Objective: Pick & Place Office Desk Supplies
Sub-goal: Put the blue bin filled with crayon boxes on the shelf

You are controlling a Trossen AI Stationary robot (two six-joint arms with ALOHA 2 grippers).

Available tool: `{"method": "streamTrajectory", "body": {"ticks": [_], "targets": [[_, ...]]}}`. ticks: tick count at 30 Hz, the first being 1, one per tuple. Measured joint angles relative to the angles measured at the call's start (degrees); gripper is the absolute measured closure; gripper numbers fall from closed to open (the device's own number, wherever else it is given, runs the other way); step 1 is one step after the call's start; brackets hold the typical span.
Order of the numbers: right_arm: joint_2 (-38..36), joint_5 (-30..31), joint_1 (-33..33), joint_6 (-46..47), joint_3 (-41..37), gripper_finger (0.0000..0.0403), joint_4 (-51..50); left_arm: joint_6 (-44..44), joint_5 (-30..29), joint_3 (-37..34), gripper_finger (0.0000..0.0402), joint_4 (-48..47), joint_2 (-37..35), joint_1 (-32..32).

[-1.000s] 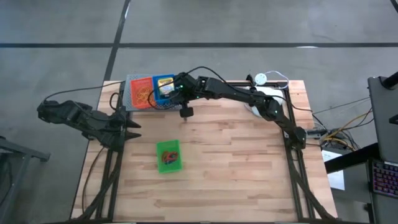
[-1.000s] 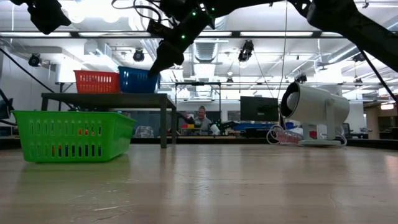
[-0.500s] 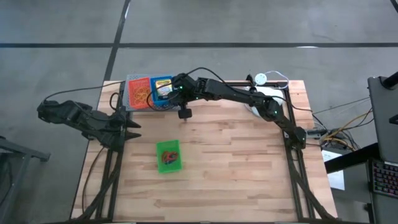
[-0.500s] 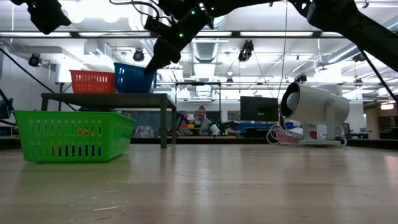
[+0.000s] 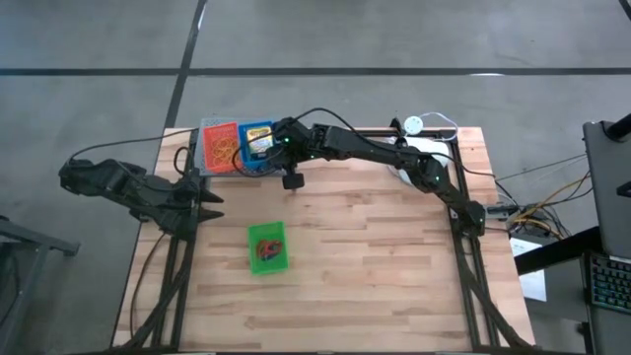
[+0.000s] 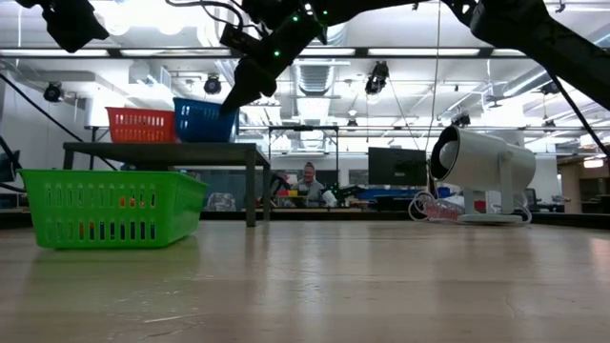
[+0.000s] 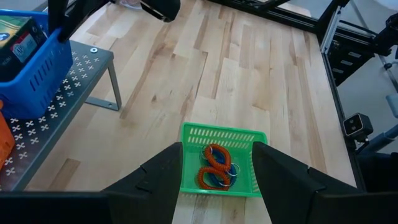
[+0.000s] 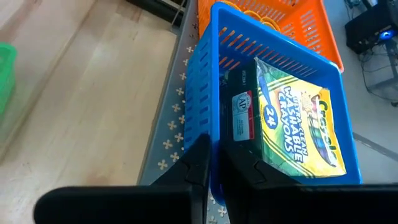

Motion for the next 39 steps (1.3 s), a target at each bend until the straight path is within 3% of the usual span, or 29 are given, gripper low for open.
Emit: {"method": "streamTrajectory", "body": {"ticks": [9, 21, 39], "targets": [[0.0, 0.0, 0.0, 1.3, 0.0, 0.0376, 0.2, 0.0, 0.0, 0.0, 0.0201, 0.0, 0.0, 0.0], [0.0, 0.1, -0.2, 1.2, 0.0, 0.0314, 1.7, 0.0, 0.0, 0.0, 0.0201, 0.0, 0.0, 0.0], [0.0, 3.2, -0.2, 1.2, 0.0, 0.0268, 1.9, 0.0, 0.0, 0.0, 0.0201, 0.0, 0.0, 0.0]]}}
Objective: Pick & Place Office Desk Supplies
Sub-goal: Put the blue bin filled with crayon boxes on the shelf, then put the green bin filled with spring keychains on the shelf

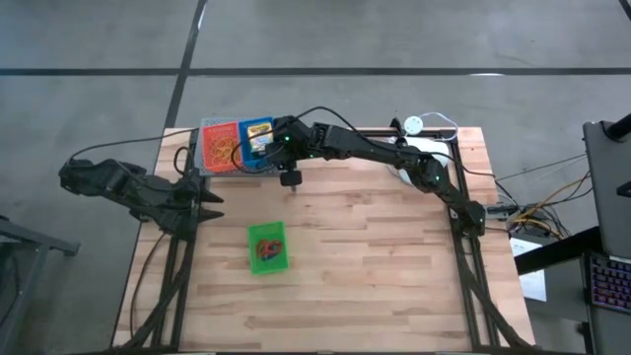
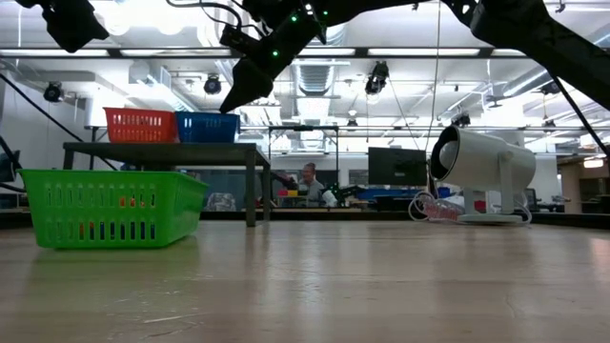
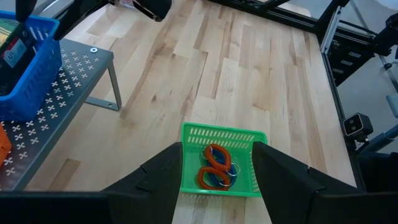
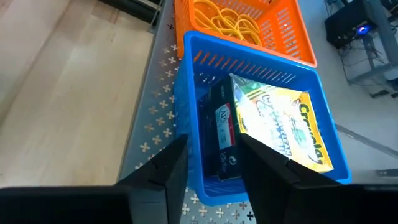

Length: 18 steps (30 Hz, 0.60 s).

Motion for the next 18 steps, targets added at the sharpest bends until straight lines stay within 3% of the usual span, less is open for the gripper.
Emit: {"method": "streamTrajectory", "body": {"ticks": [18], "targets": [[-3.7, -4.2, 1.4, 2.5, 0.0, 0.0261, -3.6, 0.0, 0.0, 0.0, 0.0201, 0.0, 0.0, 0.0]]}}
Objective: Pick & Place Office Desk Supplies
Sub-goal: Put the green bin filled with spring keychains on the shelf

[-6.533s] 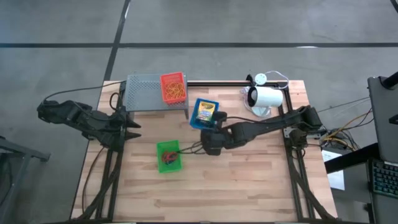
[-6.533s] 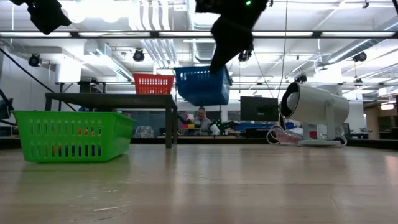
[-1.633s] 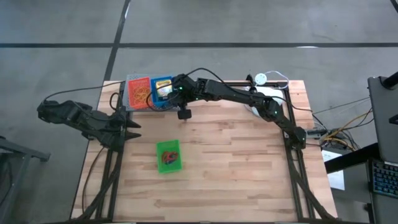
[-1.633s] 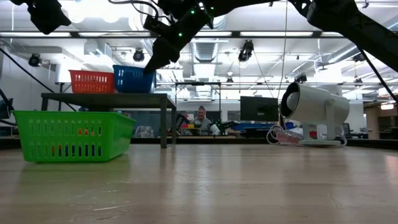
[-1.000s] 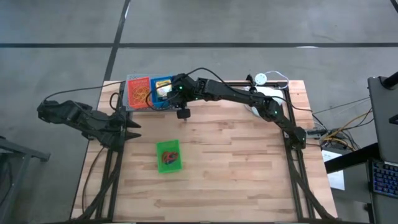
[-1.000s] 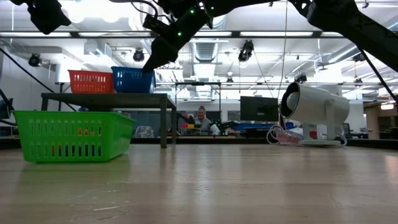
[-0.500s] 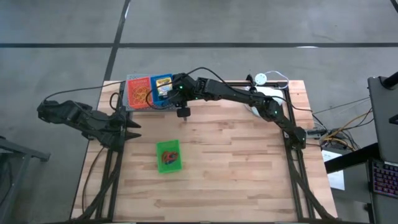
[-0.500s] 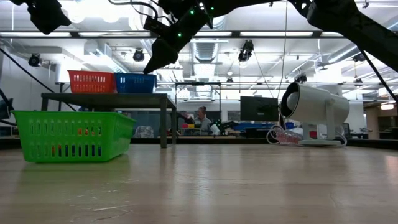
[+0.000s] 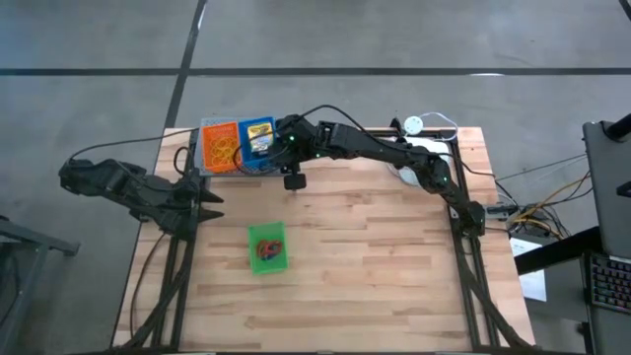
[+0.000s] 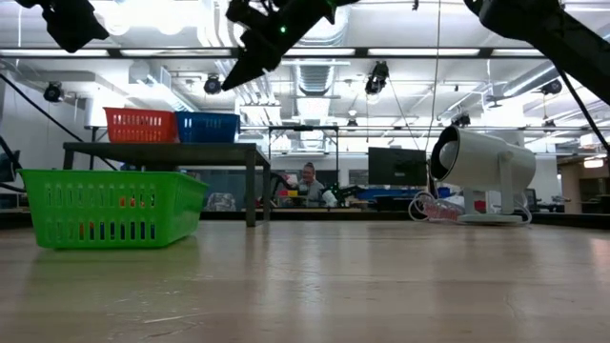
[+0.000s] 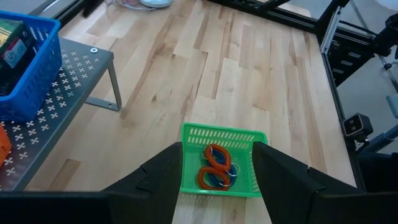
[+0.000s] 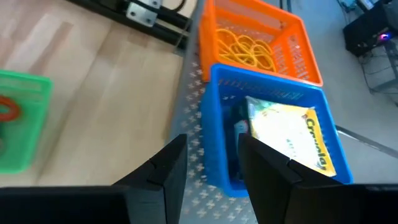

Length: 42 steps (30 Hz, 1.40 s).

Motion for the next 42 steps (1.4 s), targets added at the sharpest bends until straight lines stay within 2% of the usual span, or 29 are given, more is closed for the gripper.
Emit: {"method": "streamTrajectory", "body": {"ticks": [5, 12, 20, 27, 32, 36, 40, 42], "targets": [[-1.4, 2.4, 1.9, 0.8, 0.0, 0.0261, -2.2, 0.0, 0.0, 0.0, 0.0201, 0.0, 0.0, 0.0], [-3.2, 2.4, 4.8, 1.3, 0.0, 0.0261, -4.4, 0.0, 0.0, 0.0, 0.0201, 0.0, 0.0, 0.0], [-4.7, 2.8, 6.7, 7.3, -0.2, 0.0261, -8.0, 0.0, 0.0, 0.0, 0.0201, 0.0, 0.0, 0.0], [-6.0, 6.7, 7.0, 8.2, -0.3, 0.0261, -8.9, 0.0, 0.0, 0.0, 0.0201, 0.0, 0.0, 0.0], [-6.6, 6.3, 6.8, 4.7, -0.3, 0.0261, -2.2, 0.0, 0.0, 0.0, 0.0201, 0.0, 0.0, 0.0], [-6.6, 1.0, 6.6, 0.5, -0.7, 0.0261, 6.9, 0.0, 0.0, 0.0, 0.0201, 0.0, 0.0, 0.0], [-6.7, -6.0, 6.2, 1.4, -4.6, 0.0261, 16.2, 0.0, 0.0, 0.0, 0.0201, 0.0, 0.0, 0.0], [-6.6, -6.6, 6.3, 2.7, -7.6, 0.0261, 20.8, 0.0, 0.0, 0.0, 0.0201, 0.0, 0.0, 0.0]]}}
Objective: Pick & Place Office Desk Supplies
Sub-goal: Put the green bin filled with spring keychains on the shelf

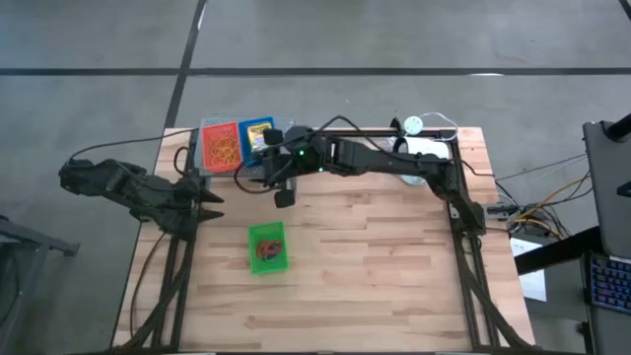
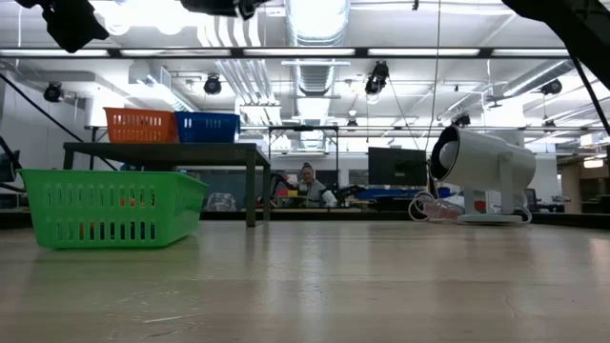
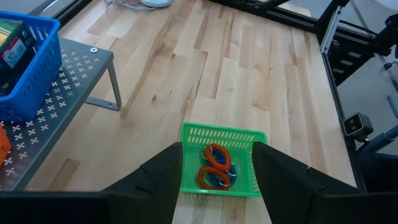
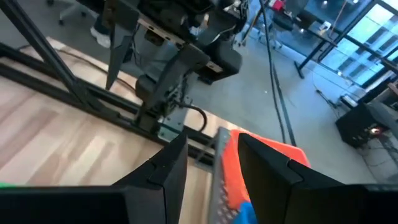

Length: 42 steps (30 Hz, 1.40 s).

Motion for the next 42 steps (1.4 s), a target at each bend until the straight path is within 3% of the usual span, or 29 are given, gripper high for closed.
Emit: {"method": "streamTrajectory", "body": {"ticks": [5, 10, 14, 18, 24, 27, 32, 42], "targets": [[-1.3, -2.6, -0.7, 2.5, -9.5, 0.0261, 9.6, 0.0, 0.0, 0.0, 0.0201, 0.0, 0.0, 0.0], [-7.7, -4.4, -2.1, 5.6, -25.3, 0.0261, 20.9, 0.0, 0.0, 0.0, 0.0201, 0.0, 0.0, 0.0], [-15.4, 0.3, -1.2, 6.6, -38.8, 0.0261, 27.6, 0.0, 0.0, 0.0, 0.0201, 0.0, 0.0, 0.0], [-21.6, 6.3, 1.3, 12.8, -49.6, 0.0261, 27.8, 0.0, 0.0, 0.0, 0.0201, 0.0, 0.3, 0.0], [-24.3, 18.3, 7.5, 34.8, -59.9, 0.0261, 30.6, 0.0, 0.0, 0.0, 0.0201, 0.0, 0.4, 0.0], [-24.1, 23.5, 9.8, 44.3, -61.0, 0.0261, 32.4, 0.0, 0.0, 0.0, 0.0201, 0.0, 0.4, 0.0], [-22.5, 24.3, 10.9, 57.1, -58.6, 0.0261, 28.5, 0.0, 0.0, 0.0, 0.0201, 0.0, 0.3, 0.0], [-8.9, 24.2, 12.8, 74.0, -41.3, 0.0261, 12.1, 0.0, 0.0, 0.0, 0.0201, 0.0, 0.4, 0.0]]}}
